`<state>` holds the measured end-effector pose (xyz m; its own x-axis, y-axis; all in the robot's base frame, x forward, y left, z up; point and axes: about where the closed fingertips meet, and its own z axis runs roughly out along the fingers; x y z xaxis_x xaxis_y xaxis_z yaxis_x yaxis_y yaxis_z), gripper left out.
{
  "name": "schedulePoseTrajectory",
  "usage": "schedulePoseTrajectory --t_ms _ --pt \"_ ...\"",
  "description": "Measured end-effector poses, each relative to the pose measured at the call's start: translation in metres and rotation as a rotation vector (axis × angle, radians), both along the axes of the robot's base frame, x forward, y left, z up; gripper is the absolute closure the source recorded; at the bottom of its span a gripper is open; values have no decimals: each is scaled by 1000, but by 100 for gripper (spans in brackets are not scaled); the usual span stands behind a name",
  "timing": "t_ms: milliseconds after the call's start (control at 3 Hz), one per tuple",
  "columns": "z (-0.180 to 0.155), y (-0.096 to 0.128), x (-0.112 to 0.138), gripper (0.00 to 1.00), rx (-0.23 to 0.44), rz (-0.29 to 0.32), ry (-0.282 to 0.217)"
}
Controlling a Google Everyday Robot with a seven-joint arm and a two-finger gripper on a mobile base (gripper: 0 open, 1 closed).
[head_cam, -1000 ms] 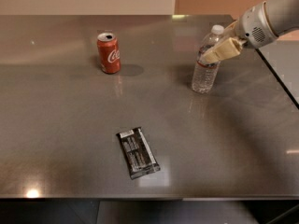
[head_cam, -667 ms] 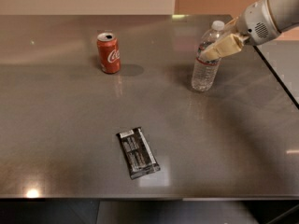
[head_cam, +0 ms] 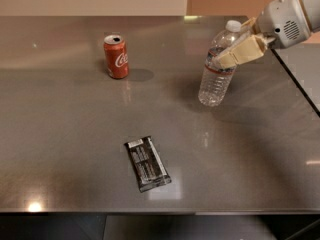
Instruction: Move water bottle near rxbar chocolate
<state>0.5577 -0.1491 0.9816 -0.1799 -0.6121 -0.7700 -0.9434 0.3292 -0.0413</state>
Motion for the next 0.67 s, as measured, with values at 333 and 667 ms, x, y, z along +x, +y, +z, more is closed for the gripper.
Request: schedulePoseTrajectory --t_ms 333,667 --pt "4 21 -36 100 37 73 6" --pt "0 48 -72 100 32 165 -5"
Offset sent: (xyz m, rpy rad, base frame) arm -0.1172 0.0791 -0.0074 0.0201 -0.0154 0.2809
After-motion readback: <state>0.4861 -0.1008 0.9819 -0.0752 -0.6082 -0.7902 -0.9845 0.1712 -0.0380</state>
